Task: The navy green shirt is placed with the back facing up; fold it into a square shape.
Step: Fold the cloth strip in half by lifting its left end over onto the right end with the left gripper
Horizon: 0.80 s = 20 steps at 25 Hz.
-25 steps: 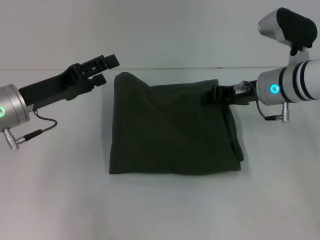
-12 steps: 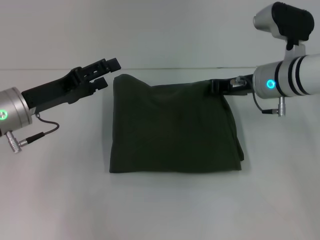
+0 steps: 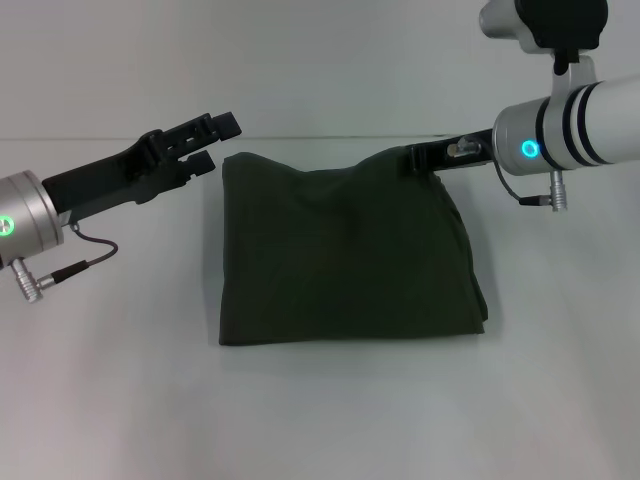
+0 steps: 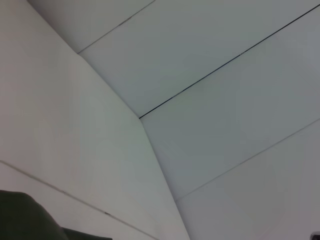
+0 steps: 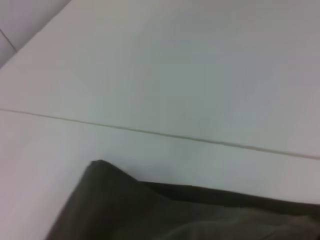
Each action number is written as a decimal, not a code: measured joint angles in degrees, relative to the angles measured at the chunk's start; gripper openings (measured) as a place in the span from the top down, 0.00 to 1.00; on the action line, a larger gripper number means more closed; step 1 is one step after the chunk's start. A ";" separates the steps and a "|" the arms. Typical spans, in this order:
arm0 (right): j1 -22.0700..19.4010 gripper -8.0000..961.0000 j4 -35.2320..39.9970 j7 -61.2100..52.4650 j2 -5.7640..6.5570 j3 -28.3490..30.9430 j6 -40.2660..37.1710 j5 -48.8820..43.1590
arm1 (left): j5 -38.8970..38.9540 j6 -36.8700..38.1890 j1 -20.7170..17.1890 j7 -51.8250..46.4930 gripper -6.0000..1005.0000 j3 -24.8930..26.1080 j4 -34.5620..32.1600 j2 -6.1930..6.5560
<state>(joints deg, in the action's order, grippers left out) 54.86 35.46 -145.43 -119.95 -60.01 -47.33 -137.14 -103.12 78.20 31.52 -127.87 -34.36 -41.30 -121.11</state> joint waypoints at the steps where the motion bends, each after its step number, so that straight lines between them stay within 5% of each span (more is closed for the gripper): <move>1: -0.07 0.95 0.06 -0.56 0.01 -0.72 0.71 -0.65 | 0.02 0.01 0.03 0.00 0.08 0.07 0.00 0.00; 20: 1.24 0.91 -7.38 -1.78 0.34 -6.19 13.08 -3.53 | 0.20 -0.05 0.03 0.00 0.08 0.35 -0.01 -0.18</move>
<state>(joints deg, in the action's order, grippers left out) 56.11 28.07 -147.21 -119.61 -66.20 -34.25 -140.67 -102.92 78.15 31.55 -127.88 -34.01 -41.31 -121.29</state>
